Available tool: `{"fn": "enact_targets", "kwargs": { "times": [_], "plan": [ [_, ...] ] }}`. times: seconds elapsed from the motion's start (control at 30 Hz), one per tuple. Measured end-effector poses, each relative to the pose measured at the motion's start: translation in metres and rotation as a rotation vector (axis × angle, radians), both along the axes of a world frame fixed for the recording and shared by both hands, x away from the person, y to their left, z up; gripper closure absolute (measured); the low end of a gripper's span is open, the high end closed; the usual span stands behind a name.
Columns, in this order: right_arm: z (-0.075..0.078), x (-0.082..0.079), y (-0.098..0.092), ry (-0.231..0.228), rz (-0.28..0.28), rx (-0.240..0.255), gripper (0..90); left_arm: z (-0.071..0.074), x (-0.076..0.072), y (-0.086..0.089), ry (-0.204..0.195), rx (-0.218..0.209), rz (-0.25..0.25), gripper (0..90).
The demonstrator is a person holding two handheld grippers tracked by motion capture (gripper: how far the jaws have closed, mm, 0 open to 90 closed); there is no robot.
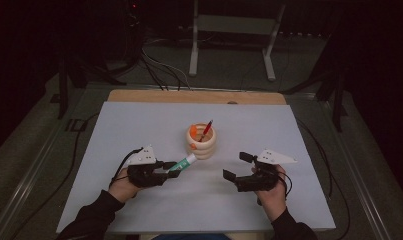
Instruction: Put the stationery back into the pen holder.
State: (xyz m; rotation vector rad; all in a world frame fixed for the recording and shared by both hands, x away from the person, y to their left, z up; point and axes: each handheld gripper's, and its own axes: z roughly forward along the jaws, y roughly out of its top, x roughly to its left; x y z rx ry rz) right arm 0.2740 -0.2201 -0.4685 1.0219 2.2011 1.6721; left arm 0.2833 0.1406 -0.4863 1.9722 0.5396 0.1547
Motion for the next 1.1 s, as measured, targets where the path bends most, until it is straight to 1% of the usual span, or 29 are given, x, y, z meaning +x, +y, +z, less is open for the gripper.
{"fn": "enact_targets", "kwargs": {
  "times": [0.03, 0.07, 0.1, 0.17, 0.23, 0.3, 0.37, 0.43, 0.47, 0.5, 0.57, 0.63, 0.67, 0.73, 0.77, 0.8, 0.9, 0.97, 1.0, 1.03, 1.1],
  "plan": [
    [0.002, 0.0, 0.001, -0.002, 0.0, 0.004, 2.4, 0.0, -0.001, -0.001, 0.004, -0.005, 0.007, 66.7],
    [0.003, 0.001, 0.002, -0.006, -0.001, 0.015, 2.4, -0.001, -0.001, -0.001, 0.005, -0.021, 0.006, 66.7],
    [0.005, 0.001, 0.003, -0.009, 0.003, 0.026, 2.5, -0.002, -0.002, -0.002, 0.005, -0.027, 0.011, 66.7],
    [0.009, 0.003, 0.006, -0.028, 0.019, 0.021, 2.5, -0.002, -0.004, -0.003, -0.008, -0.034, 0.028, 66.7],
    [0.012, 0.003, 0.01, -0.053, 0.025, 0.037, 2.5, -0.002, -0.006, -0.004, -0.011, -0.057, 0.037, 66.7],
    [0.015, 0.004, 0.014, -0.08, 0.026, 0.052, 2.5, -0.001, -0.006, -0.004, -0.02, -0.053, 0.042, 66.7],
    [0.017, 0.005, 0.017, -0.078, 0.021, 0.059, 2.5, -0.001, -0.007, -0.004, -0.024, -0.064, 0.052, 66.7],
    [0.018, 0.007, 0.021, -0.042, 0.02, 0.069, 2.4, 0.0, -0.008, -0.005, -0.03, -0.06, 0.057, 66.7],
    [0.019, 0.008, 0.023, -0.021, 0.021, 0.075, 2.5, 0.0, -0.008, -0.005, -0.029, -0.066, 0.061, 66.7],
    [0.019, 0.009, 0.025, -0.013, 0.019, 0.08, 2.4, 0.0, -0.008, -0.005, -0.026, -0.071, 0.061, 66.7],
    [0.018, 0.01, 0.031, -0.007, 0.013, 0.098, 2.5, 0.0, -0.009, -0.005, -0.038, -0.065, 0.071, 66.7],
    [0.019, 0.011, 0.037, 0.02, 0.004, 0.14, 2.5, -0.001, -0.009, -0.006, -0.04, -0.073, 0.07, 66.7],
    [0.018, 0.012, 0.039, 0.034, 0.011, 0.155, 2.5, -0.001, -0.01, -0.006, -0.046, -0.071, 0.077, 66.7],
    [0.018, 0.013, 0.046, 0.046, 0.009, 0.177, 2.5, -0.002, -0.009, -0.007, -0.045, -0.074, 0.075, 66.7],
    [0.017, 0.013, 0.049, 0.057, 0.016, 0.184, 2.6, -0.002, -0.01, -0.007, -0.054, -0.071, 0.08, 66.7],
    [0.016, 0.014, 0.052, 0.068, 0.011, 0.189, 4.5, -0.002, -0.01, -0.007, -0.051, -0.076, 0.076, 66.7],
    [0.012, 0.017, 0.058, 0.118, 0.006, 0.238, 9.2, -0.002, -0.011, -0.008, -0.058, -0.083, 0.08, 66.7],
    [0.009, 0.019, 0.062, 0.162, 0.006, 0.262, 14.7, -0.002, -0.011, -0.008, -0.061, -0.088, 0.086, 66.7],
    [0.008, 0.02, 0.063, 0.177, -0.002, 0.27, 14.8, -0.002, -0.011, -0.008, -0.062, -0.088, 0.085, 66.7],
    [0.006, 0.021, 0.065, 0.193, 0.002, 0.283, 15.6, -0.002, -0.011, -0.008, -0.059, -0.093, 0.083, 66.7],
    [0.002, 0.023, 0.068, 0.229, -0.002, 0.299, 16.6, -0.002, -0.011, -0.008, -0.067, -0.098, 0.082, 66.7]
  ]
}}
